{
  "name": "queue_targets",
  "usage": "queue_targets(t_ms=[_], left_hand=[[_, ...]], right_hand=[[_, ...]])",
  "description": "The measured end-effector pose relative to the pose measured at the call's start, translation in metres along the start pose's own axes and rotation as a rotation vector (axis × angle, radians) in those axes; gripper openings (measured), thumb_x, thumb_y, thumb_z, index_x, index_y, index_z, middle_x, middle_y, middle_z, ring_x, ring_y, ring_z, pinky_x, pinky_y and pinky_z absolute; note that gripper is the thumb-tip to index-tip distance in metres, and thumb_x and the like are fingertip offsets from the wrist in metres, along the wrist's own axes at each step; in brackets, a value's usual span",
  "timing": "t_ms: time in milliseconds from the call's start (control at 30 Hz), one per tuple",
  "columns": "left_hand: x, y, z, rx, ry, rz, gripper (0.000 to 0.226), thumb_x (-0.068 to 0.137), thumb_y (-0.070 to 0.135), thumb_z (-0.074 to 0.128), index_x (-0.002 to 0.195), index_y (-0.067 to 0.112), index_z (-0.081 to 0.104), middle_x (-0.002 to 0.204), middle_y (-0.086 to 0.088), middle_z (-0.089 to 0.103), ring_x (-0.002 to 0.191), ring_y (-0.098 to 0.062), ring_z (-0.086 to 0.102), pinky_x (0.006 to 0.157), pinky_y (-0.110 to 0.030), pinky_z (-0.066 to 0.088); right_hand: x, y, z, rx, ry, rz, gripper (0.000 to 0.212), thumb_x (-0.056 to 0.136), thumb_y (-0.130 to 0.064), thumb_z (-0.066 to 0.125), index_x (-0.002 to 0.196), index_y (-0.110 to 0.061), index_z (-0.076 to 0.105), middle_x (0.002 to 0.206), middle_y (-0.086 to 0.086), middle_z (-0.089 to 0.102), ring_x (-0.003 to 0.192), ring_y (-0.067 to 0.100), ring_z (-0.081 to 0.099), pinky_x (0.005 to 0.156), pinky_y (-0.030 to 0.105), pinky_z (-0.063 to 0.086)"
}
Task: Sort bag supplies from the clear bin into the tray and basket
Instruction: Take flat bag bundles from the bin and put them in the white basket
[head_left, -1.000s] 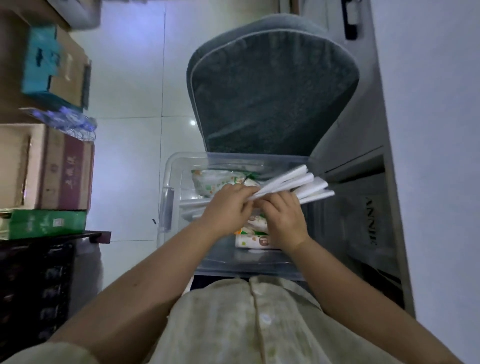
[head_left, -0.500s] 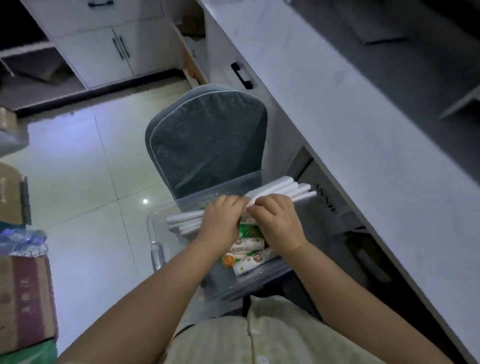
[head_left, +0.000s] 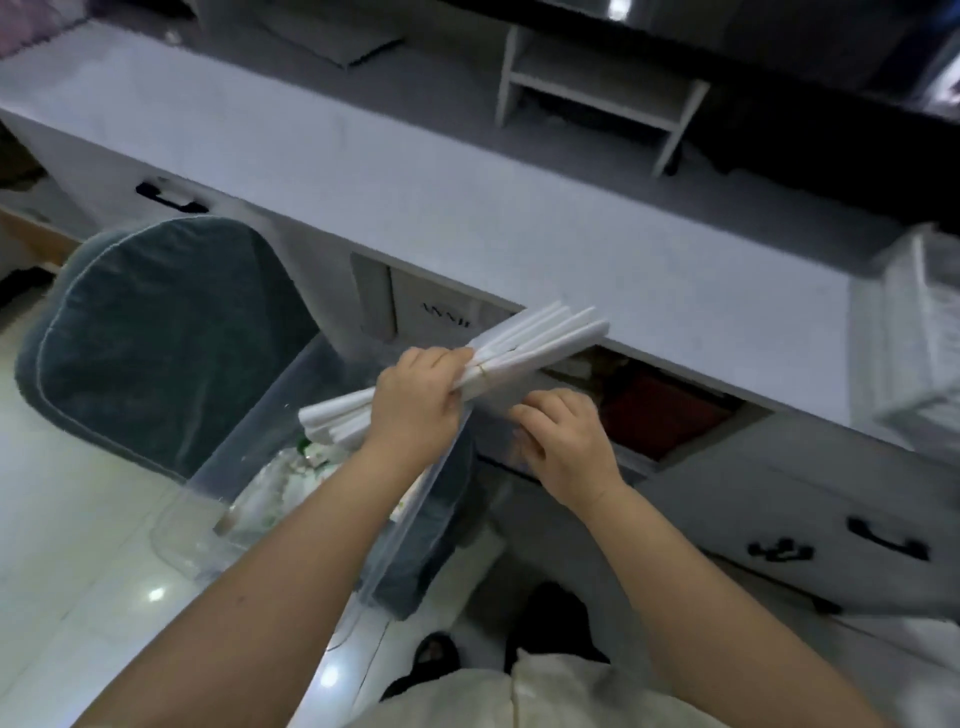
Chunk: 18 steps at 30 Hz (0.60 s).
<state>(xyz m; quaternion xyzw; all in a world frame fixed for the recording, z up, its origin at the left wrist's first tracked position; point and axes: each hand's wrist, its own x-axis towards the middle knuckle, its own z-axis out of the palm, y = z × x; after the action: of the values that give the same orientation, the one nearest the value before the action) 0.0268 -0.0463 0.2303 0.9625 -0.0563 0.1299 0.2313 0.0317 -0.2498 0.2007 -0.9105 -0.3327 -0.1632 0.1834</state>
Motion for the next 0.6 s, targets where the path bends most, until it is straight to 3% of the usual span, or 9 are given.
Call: queue_targets(t_ms=[100,367,600], left_hand=[[0.027,0.054,0.011,-0.034,-0.011,0.129,0.049,0.071,0.004,0.065,0.120,0.014,0.063,0.109,-0.007,0.067,0.097,-0.034,0.056,0.074,-0.043,0.050],[0.091,0.240,0.072,-0.164,-0.008,0.448,0.051,0.071,0.001,0.065,0.120,0.012,0.062,0.109,-0.009,0.067,0.094,-0.036,0.056,0.073,-0.045,0.051],[0.131,0.418,0.150,-0.259,-0.044,0.519,0.049,0.075,0.006,0.060,0.123,0.018,0.059,0.110,-0.002,0.065,0.097,-0.028,0.052,0.071,-0.035,0.043]], right_hand=[[-0.024,0.031,-0.041,-0.097,0.077,0.105,0.019,0.075,-0.006,0.068,0.094,-0.008,0.067,0.095,0.010,0.067,0.083,0.034,0.060,0.069,0.042,0.046],[-0.117,0.138,-0.162,-0.240,0.251,0.440,0.033,0.069,-0.006,0.076,0.100,-0.010,0.068,0.097,0.006,0.066,0.086,0.030,0.059,0.075,0.040,0.046],[-0.211,0.247,-0.271,-0.347,0.279,0.585,0.036,0.064,-0.004,0.079,0.098,-0.010,0.070,0.098,0.009,0.067,0.086,0.034,0.061,0.075,0.043,0.049]])
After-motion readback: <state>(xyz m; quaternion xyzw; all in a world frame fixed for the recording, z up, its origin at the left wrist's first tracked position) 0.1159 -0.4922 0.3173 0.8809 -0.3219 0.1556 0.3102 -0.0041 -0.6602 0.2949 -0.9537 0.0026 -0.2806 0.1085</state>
